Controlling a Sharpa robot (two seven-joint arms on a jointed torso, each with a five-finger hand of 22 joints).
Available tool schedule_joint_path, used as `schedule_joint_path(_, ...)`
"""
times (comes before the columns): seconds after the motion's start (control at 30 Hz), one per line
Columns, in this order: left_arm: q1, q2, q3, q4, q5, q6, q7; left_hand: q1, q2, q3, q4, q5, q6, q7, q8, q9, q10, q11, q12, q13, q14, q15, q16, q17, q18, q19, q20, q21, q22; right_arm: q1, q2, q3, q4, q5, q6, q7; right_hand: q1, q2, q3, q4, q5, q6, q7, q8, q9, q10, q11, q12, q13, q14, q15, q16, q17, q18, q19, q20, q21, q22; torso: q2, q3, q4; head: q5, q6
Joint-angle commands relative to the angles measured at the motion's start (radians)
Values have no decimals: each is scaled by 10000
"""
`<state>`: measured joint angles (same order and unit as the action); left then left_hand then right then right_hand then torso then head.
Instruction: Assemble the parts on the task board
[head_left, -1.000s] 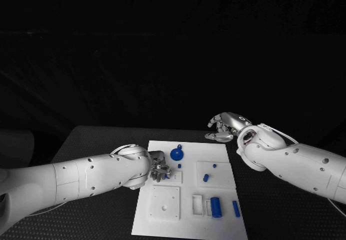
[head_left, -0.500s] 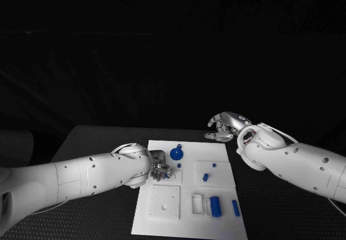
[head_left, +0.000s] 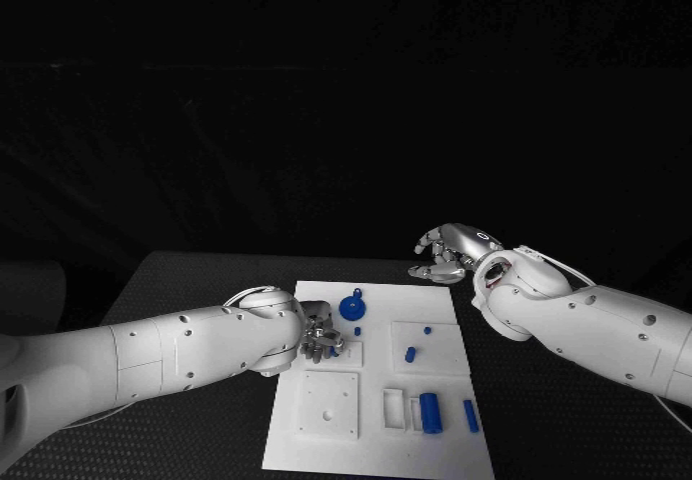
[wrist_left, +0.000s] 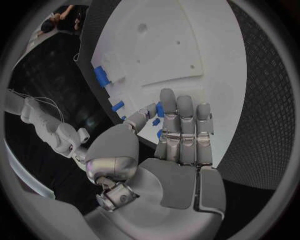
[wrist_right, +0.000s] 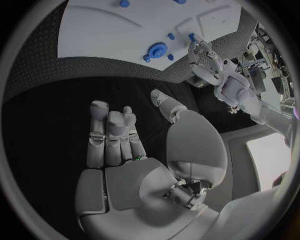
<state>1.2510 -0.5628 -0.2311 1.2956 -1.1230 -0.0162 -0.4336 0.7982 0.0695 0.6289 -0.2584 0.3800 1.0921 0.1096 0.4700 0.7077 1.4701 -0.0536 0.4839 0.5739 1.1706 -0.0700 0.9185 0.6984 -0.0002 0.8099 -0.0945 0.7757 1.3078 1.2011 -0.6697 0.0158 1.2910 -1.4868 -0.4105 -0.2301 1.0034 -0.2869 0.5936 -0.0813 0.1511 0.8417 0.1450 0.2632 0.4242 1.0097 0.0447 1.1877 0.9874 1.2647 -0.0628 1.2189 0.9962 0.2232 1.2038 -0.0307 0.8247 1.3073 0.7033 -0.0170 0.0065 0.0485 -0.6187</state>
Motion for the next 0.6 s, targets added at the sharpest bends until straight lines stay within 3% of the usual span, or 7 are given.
schedule_joint_path(0.03, -91, 117, -48, 60, 60, 333, 136, -77, 17, -7, 27, -27, 1141, -1083, 23, 18, -177, -237, 71, 18, 36, -28, 50, -11, 58, 54, -750, 33, 155, -4, -2, 5, 19, -34, 109, 16, 127, -8, 5, 51, -50, -93, 137, 45, -7, -35, -3, 40, -14, 7, -36, -26, -12, 386, 1, -53, -62, 169, 1, -1, 9, -9, 4)
schedule_joint_path(0.6, -91, 138, -48, 13, 59, 417, 139, -249, -115, -92, 235, -209, 1222, -1134, 91, 111, -161, -275, 258, 153, 77, -64, 207, -11, 80, 99, -783, 105, 162, -4, 4, 5, 12, -34, 133, 22, 130, -11, -1, 63, -53, -94, 138, 45, -8, -36, -2, 47, -24, 9, -35, -28, -13, 386, 3, -51, -65, 170, 3, -10, 8, -35, -10)
